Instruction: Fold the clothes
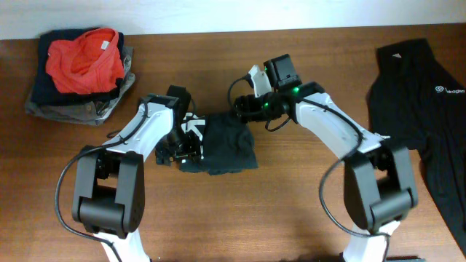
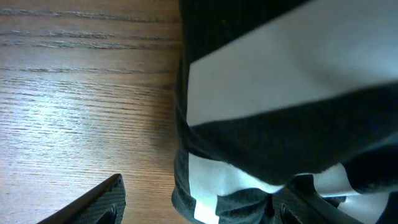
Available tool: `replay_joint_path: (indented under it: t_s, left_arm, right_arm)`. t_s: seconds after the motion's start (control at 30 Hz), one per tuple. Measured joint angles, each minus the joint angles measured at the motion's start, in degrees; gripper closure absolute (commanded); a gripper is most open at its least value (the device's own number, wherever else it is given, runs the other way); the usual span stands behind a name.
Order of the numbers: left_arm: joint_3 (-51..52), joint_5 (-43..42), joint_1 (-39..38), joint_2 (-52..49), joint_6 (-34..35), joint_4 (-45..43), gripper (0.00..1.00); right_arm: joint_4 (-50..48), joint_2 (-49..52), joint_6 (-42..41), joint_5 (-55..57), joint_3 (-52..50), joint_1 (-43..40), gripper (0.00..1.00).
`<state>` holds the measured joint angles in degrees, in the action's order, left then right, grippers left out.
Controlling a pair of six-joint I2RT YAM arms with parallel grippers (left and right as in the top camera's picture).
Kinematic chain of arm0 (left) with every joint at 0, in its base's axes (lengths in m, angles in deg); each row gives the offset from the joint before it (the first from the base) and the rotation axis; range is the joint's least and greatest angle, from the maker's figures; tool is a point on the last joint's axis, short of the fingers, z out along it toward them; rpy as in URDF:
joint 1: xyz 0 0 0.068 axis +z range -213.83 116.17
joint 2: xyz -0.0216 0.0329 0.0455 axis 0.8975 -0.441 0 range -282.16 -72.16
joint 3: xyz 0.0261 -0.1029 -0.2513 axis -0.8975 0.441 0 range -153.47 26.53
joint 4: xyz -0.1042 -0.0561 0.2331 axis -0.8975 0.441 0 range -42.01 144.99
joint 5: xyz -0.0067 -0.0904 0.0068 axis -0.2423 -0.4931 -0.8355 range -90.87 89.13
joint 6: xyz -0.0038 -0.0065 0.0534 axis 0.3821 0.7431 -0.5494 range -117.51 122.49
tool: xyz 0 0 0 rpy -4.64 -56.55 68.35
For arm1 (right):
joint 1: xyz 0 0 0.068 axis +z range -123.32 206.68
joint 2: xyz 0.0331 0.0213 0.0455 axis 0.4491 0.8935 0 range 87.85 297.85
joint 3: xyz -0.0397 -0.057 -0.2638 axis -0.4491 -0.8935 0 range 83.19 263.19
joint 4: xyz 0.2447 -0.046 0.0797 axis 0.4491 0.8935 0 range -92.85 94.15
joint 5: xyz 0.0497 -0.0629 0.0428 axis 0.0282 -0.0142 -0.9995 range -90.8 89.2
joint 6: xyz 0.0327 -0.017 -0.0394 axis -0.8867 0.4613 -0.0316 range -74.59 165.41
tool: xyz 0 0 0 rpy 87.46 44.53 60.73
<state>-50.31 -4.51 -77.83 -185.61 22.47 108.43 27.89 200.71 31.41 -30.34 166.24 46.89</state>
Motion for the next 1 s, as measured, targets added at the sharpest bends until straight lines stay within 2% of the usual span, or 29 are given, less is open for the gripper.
replay_joint_path:
  t_s: [0.17, 0.6, 0.73, 0.83, 1.0]
  left_arm:
    - [0.57, -0.04, -0.02, 0.33, 0.0, -0.28, 0.25]
    - [0.68, 0.0, 0.0, 0.42, 0.0, -0.48, 0.24]
    - [0.68, 0.02, 0.0, 0.42, 0.0, -0.48, 0.23]
    - [0.68, 0.02, 0.0, 0.42, 0.0, -0.5, 0.23]
    - [0.7, 0.02, 0.0, 0.42, 0.0, -0.5, 0.23]
  right_arm:
    - [-0.79, 3.04, -0.74, 0.24, 0.0, 0.09, 0.27]
    - [-2.99, 3.15, -0.96, 1.31, 0.0, 2.67, 0.3]
    - [-3.34, 3.37, -0.9, 2.03, 0.0, 3.52, 0.41]
    - [-3.63, 4.24, -0.98, 2.43, 0.0, 3.58, 0.46]
    - [-4.31, 6.12, -0.85, 3.21, 0.0, 3.58, 0.71]
